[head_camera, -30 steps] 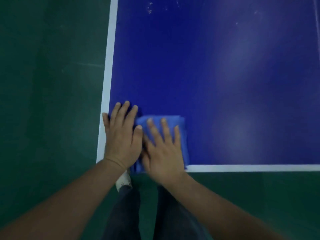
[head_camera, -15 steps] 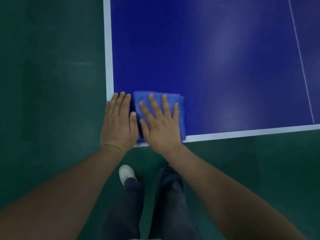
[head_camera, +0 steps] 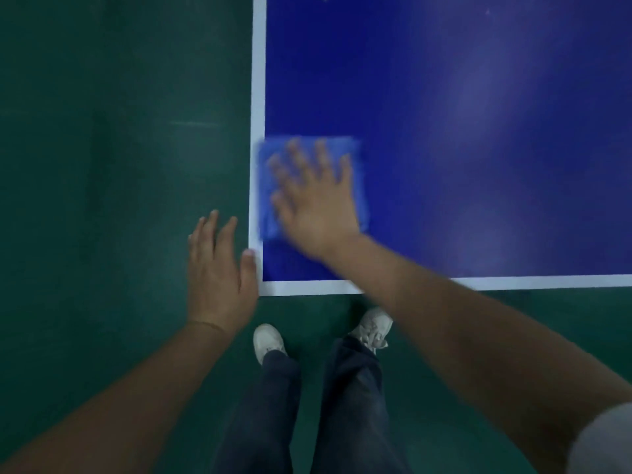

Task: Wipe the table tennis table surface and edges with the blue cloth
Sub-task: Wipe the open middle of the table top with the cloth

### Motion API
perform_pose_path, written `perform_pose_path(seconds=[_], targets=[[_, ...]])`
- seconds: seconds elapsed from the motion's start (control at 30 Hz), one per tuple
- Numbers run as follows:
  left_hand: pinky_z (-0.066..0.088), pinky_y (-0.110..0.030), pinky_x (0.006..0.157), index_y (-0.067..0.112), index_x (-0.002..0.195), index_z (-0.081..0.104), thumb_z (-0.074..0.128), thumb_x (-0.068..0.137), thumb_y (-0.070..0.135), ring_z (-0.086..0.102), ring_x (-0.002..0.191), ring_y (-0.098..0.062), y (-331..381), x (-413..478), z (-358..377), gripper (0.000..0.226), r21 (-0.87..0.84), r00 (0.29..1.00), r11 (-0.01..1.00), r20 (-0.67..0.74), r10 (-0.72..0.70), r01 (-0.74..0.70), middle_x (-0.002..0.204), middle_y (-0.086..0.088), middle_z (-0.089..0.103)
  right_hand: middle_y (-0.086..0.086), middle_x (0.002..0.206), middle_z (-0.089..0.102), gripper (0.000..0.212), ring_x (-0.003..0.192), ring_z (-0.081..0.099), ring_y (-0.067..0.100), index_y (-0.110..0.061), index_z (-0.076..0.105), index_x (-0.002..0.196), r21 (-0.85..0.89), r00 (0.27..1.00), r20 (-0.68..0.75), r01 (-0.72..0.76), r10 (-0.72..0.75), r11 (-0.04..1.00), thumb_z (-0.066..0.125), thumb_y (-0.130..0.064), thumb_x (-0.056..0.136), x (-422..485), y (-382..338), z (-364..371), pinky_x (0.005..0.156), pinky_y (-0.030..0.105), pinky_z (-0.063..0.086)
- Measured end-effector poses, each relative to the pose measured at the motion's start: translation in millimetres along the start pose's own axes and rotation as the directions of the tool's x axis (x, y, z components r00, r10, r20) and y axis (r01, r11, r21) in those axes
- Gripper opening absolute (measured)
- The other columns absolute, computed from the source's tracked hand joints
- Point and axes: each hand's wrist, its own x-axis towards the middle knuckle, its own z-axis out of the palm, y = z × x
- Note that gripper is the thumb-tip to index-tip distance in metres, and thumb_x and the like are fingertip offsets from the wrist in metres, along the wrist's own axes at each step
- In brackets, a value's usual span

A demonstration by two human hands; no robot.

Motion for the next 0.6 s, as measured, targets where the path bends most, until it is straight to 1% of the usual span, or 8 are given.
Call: perform_pose_path(seconds=[0.1, 0.17, 0.2, 0.27, 0.33, 0.4, 0.5, 0.6], targets=[[0.024, -0.05, 0.121, -0.004, 0.143, 0.046, 0.035, 0.094, 0.032, 0.032, 0.144, -0.04, -25.3, -7.8, -11.8, 0.062, -0.002, 0.999, 0.999, 0.012, -0.032, 0.032, 0.156, -0.023, 0.036, 0.003, 0.163, 0.03, 0.053, 0.151, 0.022, 0.038, -0.03, 0.039, 0.153, 0.009, 0.865, 0.052, 0.499, -0.499, 0.866, 0.035, -0.047, 0.103, -54.6, 3.1, -0.6, 0.12, 0.062, 0.012], [0.026, -0.046, 0.12, -0.001, 0.144, 0.047, 0.032, 0.094, 0.038, 0.035, 0.142, -0.036, -26.8, -9.3, -13.7, 0.065, -0.022, 0.999, 1.0, 0.05, -0.008, 0.009, 0.155, -0.02, 0.038, 0.006, 0.16, 0.035, 0.052, 0.148, 0.027, 0.04, -0.027, 0.042, 0.151, -0.028, 0.859, 0.062, 0.511, -0.508, 0.859, 0.037, -0.046, 0.102, -43.8, 52.1, -10.3, 0.118, 0.063, 0.018], [0.026, -0.045, 0.12, 0.001, 0.145, 0.047, 0.03, 0.095, 0.04, 0.035, 0.143, -0.033, -23.8, -9.4, -13.0, 0.065, -0.033, 0.997, 0.999, 0.072, 0.01, -0.008, 0.155, -0.017, 0.039, 0.008, 0.16, 0.034, 0.054, 0.148, 0.027, 0.041, -0.026, 0.041, 0.151, -0.058, 0.914, 0.045, 0.405, -0.403, 0.913, 0.032, -0.047, 0.102, -23.5, 76.8, -13.9, 0.117, 0.065, 0.02], [0.026, -0.048, 0.122, 0.004, 0.148, 0.044, 0.027, 0.098, 0.043, 0.033, 0.145, -0.026, -14.8, -10.1, -8.4, 0.065, -0.043, 0.992, 0.998, 0.112, 0.051, -0.047, 0.156, -0.011, 0.039, 0.005, 0.166, 0.02, 0.059, 0.152, 0.016, 0.038, -0.029, 0.028, 0.157, -0.093, 1.0, 0.023, -0.009, 0.012, 0.996, 0.022, -0.05, 0.102, 32.1, 112.5, -22.9, 0.118, 0.063, 0.017], [0.025, -0.045, 0.123, 0.006, 0.15, 0.041, 0.024, 0.1, 0.044, 0.031, 0.145, -0.021, -7.2, -11.8, -3.1, 0.065, -0.067, 0.99, 0.996, 0.126, 0.063, -0.055, 0.157, -0.008, 0.038, -0.002, 0.169, 0.008, 0.06, 0.154, 0.004, 0.034, -0.033, 0.017, 0.159, 0.033, 0.924, -0.018, -0.381, 0.382, 0.924, 0.019, -0.053, 0.103, 85.5, 113.6, -31.4, 0.12, 0.063, 0.006], [0.021, -0.039, 0.124, 0.006, 0.151, 0.039, 0.022, 0.101, 0.045, 0.03, 0.146, -0.019, -4.6, -14.1, 0.0, 0.066, -0.083, 0.991, 0.996, 0.123, 0.049, -0.039, 0.158, -0.007, 0.038, -0.004, 0.169, 0.005, 0.061, 0.154, 0.0, 0.034, -0.035, 0.014, 0.16, 0.097, 0.9, -0.007, -0.433, 0.435, 0.896, 0.017, -0.054, 0.102, 116.6, 81.2, -27.8, 0.119, 0.065, 0.001], [0.022, -0.038, 0.122, 0.003, 0.15, 0.041, 0.023, 0.1, 0.044, 0.033, 0.145, -0.024, -7.2, -17.4, -1.0, 0.067, -0.106, 0.992, 0.994, 0.117, 0.051, -0.039, 0.157, -0.011, 0.04, 0.0, 0.168, 0.011, 0.062, 0.154, 0.007, 0.036, -0.032, 0.019, 0.159, 0.025, 0.996, -0.03, -0.078, 0.079, 0.997, 0.013, -0.052, 0.101, 82.5, 4.4, -7.2, 0.119, 0.065, 0.004], [0.028, -0.04, 0.118, -0.003, 0.143, 0.048, 0.028, 0.099, 0.04, 0.041, 0.138, -0.033, -13.6, -18.0, -6.0, 0.065, -0.152, 0.998, 0.988, 0.051, 0.029, -0.021, 0.15, -0.019, 0.046, 0.004, 0.166, 0.022, 0.058, 0.153, 0.013, 0.038, -0.029, 0.03, 0.157, 0.021, 0.943, 0.014, 0.331, -0.332, 0.943, 0.025, -0.049, 0.103, -33.5, -27.3, 7.3, 0.119, 0.065, 0.01]])
